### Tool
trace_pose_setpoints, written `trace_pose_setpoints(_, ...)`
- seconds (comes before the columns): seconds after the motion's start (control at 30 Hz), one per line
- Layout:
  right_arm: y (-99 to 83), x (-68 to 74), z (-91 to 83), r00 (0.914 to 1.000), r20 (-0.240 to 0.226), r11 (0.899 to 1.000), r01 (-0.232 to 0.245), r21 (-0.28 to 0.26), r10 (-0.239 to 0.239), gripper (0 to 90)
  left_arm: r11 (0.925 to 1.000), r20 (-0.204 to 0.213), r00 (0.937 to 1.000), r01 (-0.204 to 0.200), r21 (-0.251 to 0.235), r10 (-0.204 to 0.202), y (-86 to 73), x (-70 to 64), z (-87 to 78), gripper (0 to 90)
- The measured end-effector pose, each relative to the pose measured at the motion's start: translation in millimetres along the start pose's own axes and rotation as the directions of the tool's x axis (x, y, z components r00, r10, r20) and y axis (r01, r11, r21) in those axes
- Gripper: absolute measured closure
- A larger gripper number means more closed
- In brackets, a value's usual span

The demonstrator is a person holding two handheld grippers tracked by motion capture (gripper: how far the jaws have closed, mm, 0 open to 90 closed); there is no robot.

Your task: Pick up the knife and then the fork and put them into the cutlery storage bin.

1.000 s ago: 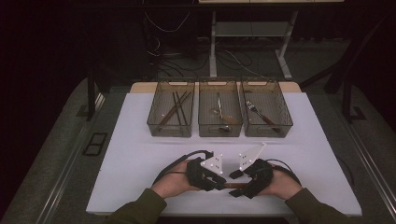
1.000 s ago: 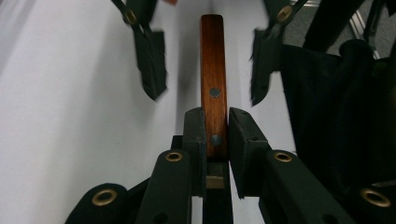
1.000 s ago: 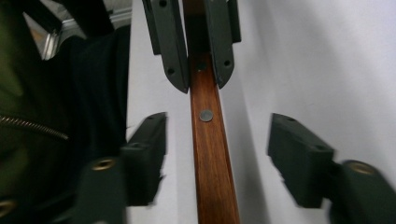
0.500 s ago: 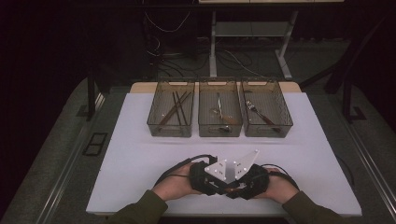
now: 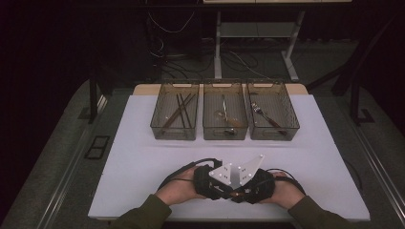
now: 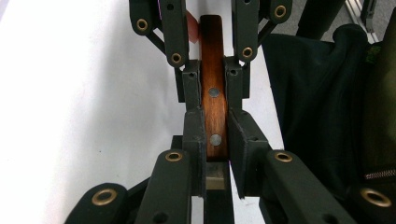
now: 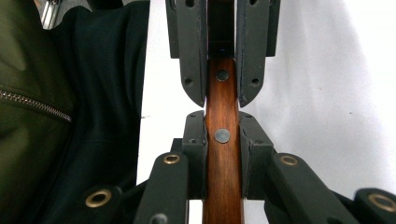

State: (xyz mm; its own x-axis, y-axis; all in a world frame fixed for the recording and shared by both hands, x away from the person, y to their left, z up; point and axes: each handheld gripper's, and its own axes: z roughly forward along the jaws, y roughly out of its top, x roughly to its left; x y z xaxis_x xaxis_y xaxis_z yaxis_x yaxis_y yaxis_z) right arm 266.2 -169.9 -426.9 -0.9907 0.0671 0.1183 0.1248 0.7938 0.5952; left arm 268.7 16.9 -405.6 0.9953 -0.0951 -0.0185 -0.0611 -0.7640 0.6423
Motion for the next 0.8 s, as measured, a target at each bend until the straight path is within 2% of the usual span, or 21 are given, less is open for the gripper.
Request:
trace_pose_setpoints(0.1,-0.4,-1.1,-0.3,0.9999,-0.011,1.000,0.009,-0.012,-0.009,76.0,1.0000,0.003,1.0000,-0.003,0.002,0.003,-0.8,0.6,-0.2,75.9)
trace_pose_setpoints(0.13,-0.6,-1.6,-0.2,0.9999,-0.003,1.000,0.017,-0.013,-0.017,76.0,1.0000,-0.008,1.0000,0.003,0.004,-0.003,-1.3,-0.1,-0.9,73.6)
trace_pose_setpoints(0.2,-1.9,-2.1,-1.2,1.0000,0.007,1.000,0.003,-0.004,-0.003,76.0,0.9994,-0.035,0.9992,0.020,-0.028,-0.021,-4.3,1.6,-4.4,59.3)
trace_pose_setpoints(0.27,-4.4,-5.4,-3.8,0.9999,0.014,1.000,-0.006,-0.017,0.006,75.9,0.9957,-0.058,0.9959,0.065,-0.065,-0.069,-9.7,2.0,-10.9,52.9)
trace_pose_setpoints(0.3,-5.6,-6.6,-5.9,0.9996,0.016,0.999,-0.022,-0.023,0.022,75.9,0.9912,-0.058,0.9925,0.103,-0.083,-0.108,-13.4,2.2,-14.9,50.3)
trace_pose_setpoints(0.33,-6.5,-6.6,-8.1,0.9985,0.014,0.998,-0.052,-0.027,0.052,75.9,0.9866,-0.067,0.9890,0.124,-0.106,-0.131,-17.3,3.4,-18.9,50.0)
trace_pose_setpoints(0.37,-8.5,-10.1,-10.3,0.9986,0.033,0.999,-0.041,-0.025,0.042,75.9,0.9820,-0.080,0.9851,0.142,-0.125,-0.152,-21.6,5.0,-23.2,48.7)
trace_pose_setpoints(0.43,-12.2,-13.9,-14.0,0.9972,0.049,0.998,-0.055,-0.031,0.057,75.9,0.9698,-0.107,0.9740,0.181,-0.163,-0.200,-31.1,7.2,-31.4,46.4)
trace_pose_setpoints(0.53,-17.9,-18.8,-20.0,0.9936,0.075,0.996,-0.082,-0.039,0.085,75.9,0.9487,-0.157,0.9524,0.223,-0.224,-0.261,-46.2,8.4,-43.6,42.6)
trace_pose_setpoints(0.6,-21.9,-22.8,-25.5,0.9889,0.097,0.993,-0.108,-0.045,0.112,75.9,0.9329,-0.185,0.9359,0.247,-0.261,-0.300,-55.5,8.8,-51.2,39.7)
trace_pose_setpoints(0.73,-31.1,-31.5,-40.3,0.9733,0.144,0.983,-0.170,-0.072,0.179,75.8,0.9026,-0.230,0.8984,0.295,-0.313,-0.374,-71.7,8.1,-64.0,35.8)
trace_pose_setpoints(0.8,-35.0,-35.1,-47.5,0.9649,0.157,0.976,-0.199,-0.083,0.210,75.8,0.8916,-0.251,0.8803,0.315,-0.325,-0.403,-79.4,6.3,-67.4,32.9)
